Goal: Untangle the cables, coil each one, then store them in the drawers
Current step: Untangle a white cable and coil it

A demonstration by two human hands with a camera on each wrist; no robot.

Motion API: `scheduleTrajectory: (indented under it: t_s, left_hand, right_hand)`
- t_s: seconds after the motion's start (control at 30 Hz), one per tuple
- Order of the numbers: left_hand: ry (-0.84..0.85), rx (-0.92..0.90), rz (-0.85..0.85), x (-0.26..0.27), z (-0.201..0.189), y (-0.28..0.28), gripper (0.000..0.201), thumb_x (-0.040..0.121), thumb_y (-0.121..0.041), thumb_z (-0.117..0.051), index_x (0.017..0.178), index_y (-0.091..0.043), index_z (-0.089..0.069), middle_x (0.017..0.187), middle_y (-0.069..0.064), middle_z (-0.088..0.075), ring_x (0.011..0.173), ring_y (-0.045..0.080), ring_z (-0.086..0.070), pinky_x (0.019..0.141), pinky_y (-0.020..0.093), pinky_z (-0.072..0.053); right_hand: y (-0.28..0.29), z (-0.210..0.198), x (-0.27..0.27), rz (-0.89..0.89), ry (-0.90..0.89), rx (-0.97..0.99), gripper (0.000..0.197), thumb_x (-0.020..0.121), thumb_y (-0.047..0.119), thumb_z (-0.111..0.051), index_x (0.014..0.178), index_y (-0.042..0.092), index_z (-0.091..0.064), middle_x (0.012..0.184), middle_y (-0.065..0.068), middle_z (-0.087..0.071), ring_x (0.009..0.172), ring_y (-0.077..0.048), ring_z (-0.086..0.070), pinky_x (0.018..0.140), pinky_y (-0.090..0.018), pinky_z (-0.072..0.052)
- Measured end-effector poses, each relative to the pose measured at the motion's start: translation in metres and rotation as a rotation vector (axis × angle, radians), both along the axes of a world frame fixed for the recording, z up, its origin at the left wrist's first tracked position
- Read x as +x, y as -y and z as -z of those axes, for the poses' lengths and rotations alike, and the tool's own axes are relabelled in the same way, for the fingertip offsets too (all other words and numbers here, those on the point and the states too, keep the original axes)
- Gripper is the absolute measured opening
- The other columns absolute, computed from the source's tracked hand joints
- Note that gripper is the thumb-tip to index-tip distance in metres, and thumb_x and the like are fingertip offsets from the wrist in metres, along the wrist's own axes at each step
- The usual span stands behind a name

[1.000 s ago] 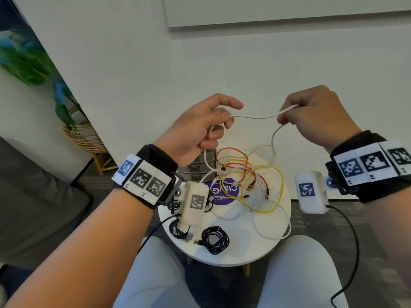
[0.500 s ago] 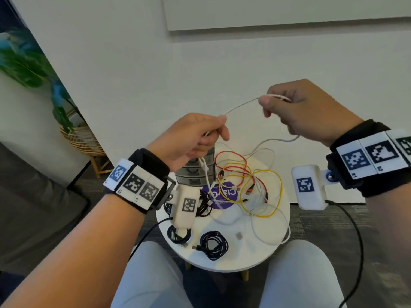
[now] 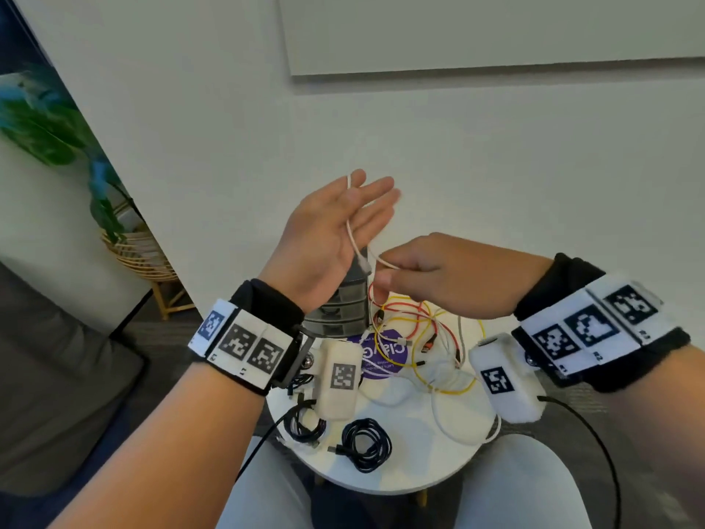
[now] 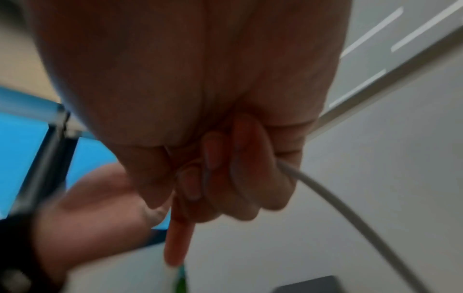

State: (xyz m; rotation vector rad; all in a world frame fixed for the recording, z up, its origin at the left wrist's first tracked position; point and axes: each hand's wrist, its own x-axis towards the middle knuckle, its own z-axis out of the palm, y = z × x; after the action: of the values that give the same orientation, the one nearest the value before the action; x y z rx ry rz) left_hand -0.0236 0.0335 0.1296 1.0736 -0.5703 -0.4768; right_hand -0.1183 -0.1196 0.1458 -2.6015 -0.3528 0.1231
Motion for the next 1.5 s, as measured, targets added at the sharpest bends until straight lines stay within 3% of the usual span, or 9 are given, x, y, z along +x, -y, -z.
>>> scheduleTrajectory:
  t_s: [0.13, 0.3, 0.5, 0.67, 0.77, 0.87, 1.07, 1.2, 1.5]
  left_hand:
    - [0.327, 0.251, 0.033, 0.000, -0.001, -0.001, 0.042, 0.107, -0.008, -0.039, 0.148, -0.001, -0.043, 0.145, 0.017, -0.056, 0.130, 0.020, -0.058, 0.113, 0.038, -0.044]
    - [0.356, 0.236, 0.161, -0.005, -0.019, -0.018, 0.042, 0.104, -0.002, -0.030, 0.137, 0.001, -0.056, 0.081, 0.011, -0.064, 0.059, 0.019, -0.045, 0.062, 0.031, -0.032]
    - [0.105, 0.182, 0.330, -0.006, -0.017, -0.014, 0.052, 0.107, -0.028, -0.034, 0.134, 0.012, -0.054, 0.056, -0.008, -0.027, 0.049, 0.007, -0.011, 0.050, 0.029, -0.008]
    - [0.033, 0.012, 0.052, -0.005, -0.003, -0.015, 0.032, 0.109, -0.017, -0.037, 0.130, 0.002, -0.054, 0.112, 0.006, -0.074, 0.054, 0.003, -0.059, 0.048, 0.015, -0.037]
    - [0.027, 0.058, -0.045, -0.002, 0.008, -0.014, 0.040, 0.110, -0.012, -0.036, 0.148, -0.001, -0.038, 0.133, 0.012, -0.067, 0.113, 0.015, -0.070, 0.087, 0.020, -0.056]
    - [0.218, 0.283, -0.058, -0.003, 0.023, -0.009, 0.046, 0.110, -0.010, -0.039, 0.155, -0.007, -0.034, 0.138, 0.008, -0.063, 0.125, 0.015, -0.062, 0.103, 0.027, -0.051]
    - [0.232, 0.233, 0.201, -0.013, 0.025, -0.025, 0.040, 0.107, -0.008, -0.036, 0.145, -0.005, -0.047, 0.111, 0.015, -0.074, 0.088, 0.022, -0.069, 0.089, 0.034, -0.050]
    - [0.161, 0.046, 0.330, -0.021, 0.021, -0.023, 0.048, 0.101, -0.003, -0.033, 0.147, 0.004, -0.044, 0.076, 0.003, -0.053, 0.068, 0.015, -0.041, 0.069, 0.029, -0.034]
    - [-0.006, -0.107, 0.150, -0.027, 0.048, -0.011, 0.045, 0.106, -0.002, -0.035, 0.151, 0.001, -0.031, 0.101, 0.006, -0.073, 0.075, 0.013, -0.065, 0.070, 0.030, -0.055]
  right_hand:
    - [0.003, -0.036, -0.001, -0.022, 0.251, 0.172, 0.026, 0.104, 0.012, -0.052, 0.083, 0.010, -0.068, 0.053, 0.019, -0.052, 0.051, 0.001, -0.048, 0.056, -0.012, -0.035]
    - [0.031, -0.041, 0.014, 0.242, 0.486, 0.411, 0.026, 0.104, 0.022, -0.055, 0.082, 0.015, -0.068, 0.047, 0.018, -0.047, 0.045, -0.004, -0.042, 0.051, -0.012, -0.032]
    - [0.017, 0.013, 0.028, 0.358, 0.226, 0.705, 0.040, 0.107, 0.032, -0.045, 0.070, 0.026, -0.059, 0.054, 0.006, -0.033, 0.046, -0.014, -0.025, 0.045, -0.022, -0.023]
    - [-0.004, 0.045, 0.012, 0.212, -0.154, 0.693, 0.035, 0.110, 0.031, -0.036, 0.084, 0.015, -0.054, 0.057, 0.005, -0.031, 0.045, -0.011, -0.022, 0.043, -0.018, -0.020]
    - [-0.012, 0.032, 0.002, 0.029, -0.129, 0.402, 0.031, 0.108, 0.024, -0.044, 0.086, 0.009, -0.060, 0.053, 0.008, -0.037, 0.041, -0.008, -0.030, 0.039, -0.017, -0.028]
    - [-0.012, -0.002, -0.002, -0.079, 0.076, 0.207, 0.023, 0.103, 0.012, -0.055, 0.086, 0.004, -0.069, 0.048, 0.016, -0.046, 0.043, -0.004, -0.042, 0.046, -0.012, -0.032]
    - [0.021, -0.026, 0.012, 0.278, 0.342, 0.643, 0.029, 0.103, 0.021, -0.053, 0.079, 0.020, -0.069, 0.048, 0.011, -0.036, 0.046, -0.014, -0.026, 0.045, -0.024, -0.022]
    - [0.028, 0.007, 0.026, 0.419, 0.364, 0.557, 0.029, 0.105, 0.024, -0.050, 0.082, 0.012, -0.063, 0.046, 0.016, -0.039, 0.042, -0.003, -0.031, 0.044, -0.019, -0.027]
    - [-0.001, 0.046, 0.003, 0.172, 0.055, 0.094, 0.033, 0.105, 0.024, -0.048, 0.076, 0.020, -0.063, 0.062, 0.008, -0.052, 0.056, -0.002, -0.047, 0.057, -0.017, -0.035]
